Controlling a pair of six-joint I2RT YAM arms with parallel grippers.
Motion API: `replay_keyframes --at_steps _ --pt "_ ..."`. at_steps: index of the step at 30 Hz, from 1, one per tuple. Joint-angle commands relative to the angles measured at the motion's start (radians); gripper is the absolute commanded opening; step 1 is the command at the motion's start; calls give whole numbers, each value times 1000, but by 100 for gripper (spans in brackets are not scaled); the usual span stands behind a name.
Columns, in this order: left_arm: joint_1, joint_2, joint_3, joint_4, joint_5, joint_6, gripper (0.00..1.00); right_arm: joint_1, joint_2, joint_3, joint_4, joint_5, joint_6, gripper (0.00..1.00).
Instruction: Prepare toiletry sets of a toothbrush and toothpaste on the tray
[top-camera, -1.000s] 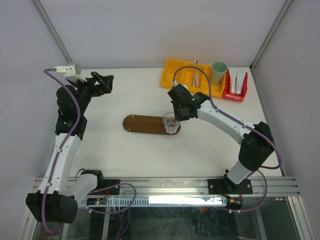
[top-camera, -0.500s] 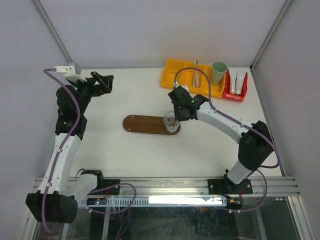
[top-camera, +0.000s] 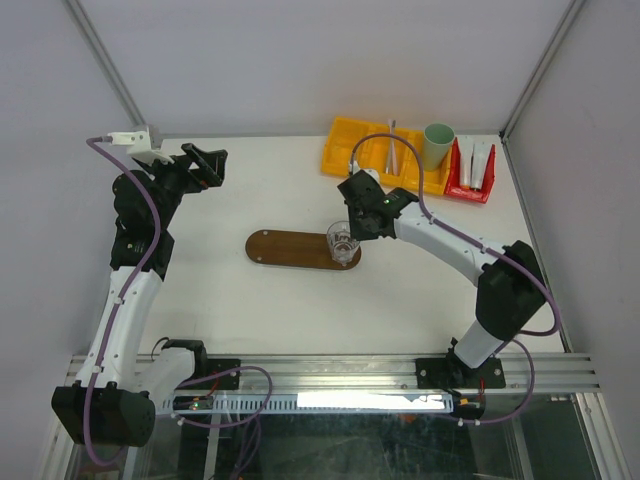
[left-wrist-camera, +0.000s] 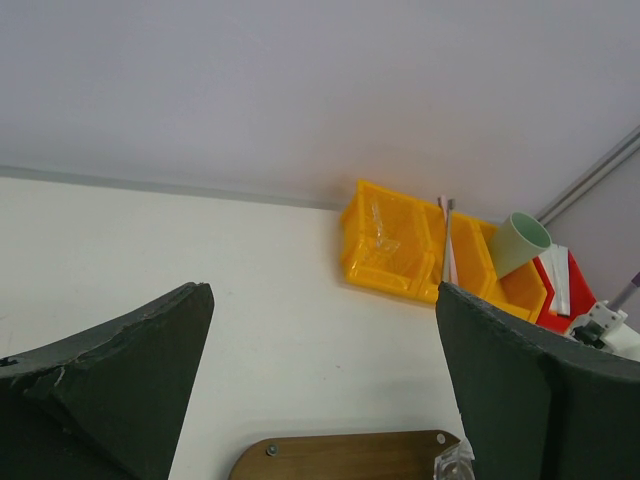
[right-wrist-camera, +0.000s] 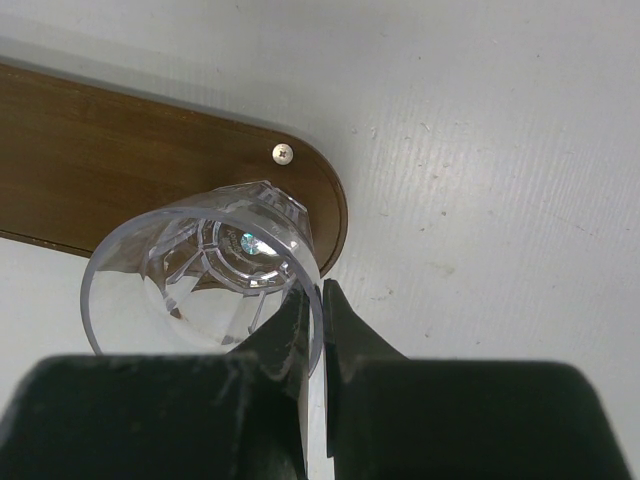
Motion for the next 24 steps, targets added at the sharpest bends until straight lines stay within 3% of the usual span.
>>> replay_keyframes --at_steps 1,20,24 --pt "14 -6 44 37 4 8 99 -2 -3 19 38 3 16 0" --pt "14 -5 46 37 9 5 99 -5 3 5 38 13 17 3" --pt "15 -6 46 38 9 4 99 -6 -1 5 36 11 16 16"
